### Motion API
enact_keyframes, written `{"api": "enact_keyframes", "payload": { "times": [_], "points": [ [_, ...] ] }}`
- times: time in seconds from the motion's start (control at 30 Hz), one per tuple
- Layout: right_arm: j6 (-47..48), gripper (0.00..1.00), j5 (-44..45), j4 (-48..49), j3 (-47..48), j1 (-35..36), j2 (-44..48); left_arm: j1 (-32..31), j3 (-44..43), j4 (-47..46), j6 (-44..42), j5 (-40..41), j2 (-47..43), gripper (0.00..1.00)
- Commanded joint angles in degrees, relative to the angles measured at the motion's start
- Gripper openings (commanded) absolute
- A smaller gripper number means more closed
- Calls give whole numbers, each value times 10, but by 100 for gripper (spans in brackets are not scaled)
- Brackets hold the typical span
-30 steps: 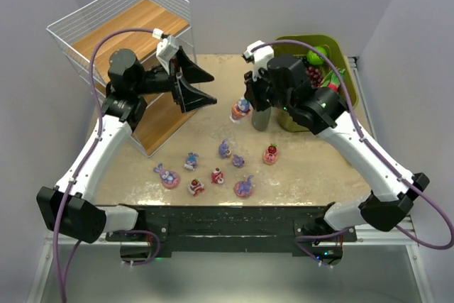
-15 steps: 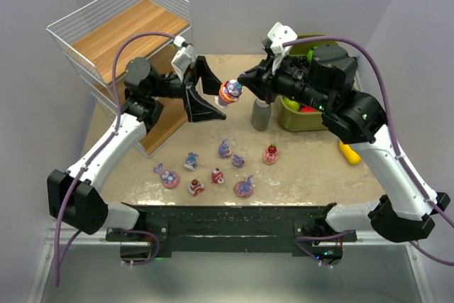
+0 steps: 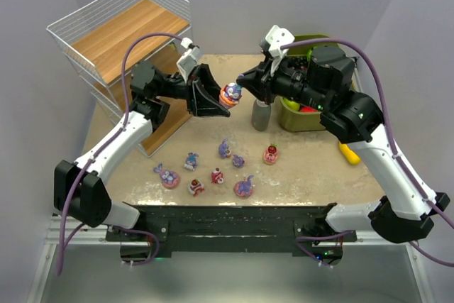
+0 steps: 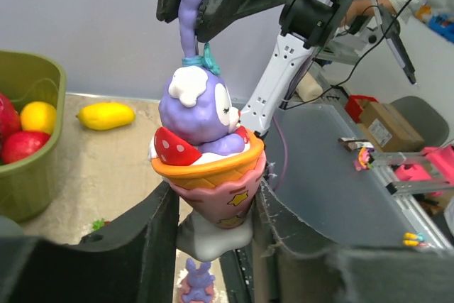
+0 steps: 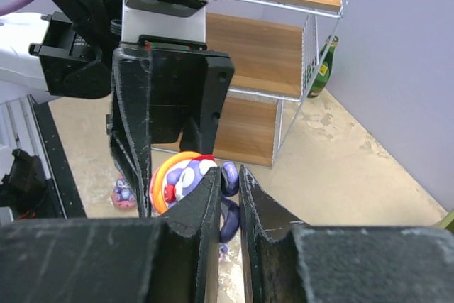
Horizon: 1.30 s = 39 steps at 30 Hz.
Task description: Place and organize the plastic toys onto the shelf
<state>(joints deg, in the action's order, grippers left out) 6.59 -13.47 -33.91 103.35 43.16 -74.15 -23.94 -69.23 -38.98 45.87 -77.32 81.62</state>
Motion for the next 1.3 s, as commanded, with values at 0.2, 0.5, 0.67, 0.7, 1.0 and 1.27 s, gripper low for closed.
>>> {"api": "enact_keyframes", "payload": {
  "times": [0.2, 0.5, 0.67, 0.7, 1.0, 1.27],
  "points": [
    [-62, 58, 8, 60, -27, 9, 30, 0, -20, 98, -86, 109, -12, 0],
    [-253, 96, 84, 85, 17, 9, -14, -4, -59, 267, -275, 377, -62, 0],
    [-325, 93, 149, 73, 58, 9, -62, -8, -30, 218, -283, 440, -94, 0],
    [-331, 92, 163, 67, 66, 8, -67, -8, -26, 213, -284, 446, -98, 0],
    [-345, 84, 166, 51, 137, 9, -134, -12, -5, 189, -294, 471, -125, 0],
    [-347, 80, 159, 64, 168, 8, -167, -12, -4, 182, -288, 464, -123, 0]
  ]
}}
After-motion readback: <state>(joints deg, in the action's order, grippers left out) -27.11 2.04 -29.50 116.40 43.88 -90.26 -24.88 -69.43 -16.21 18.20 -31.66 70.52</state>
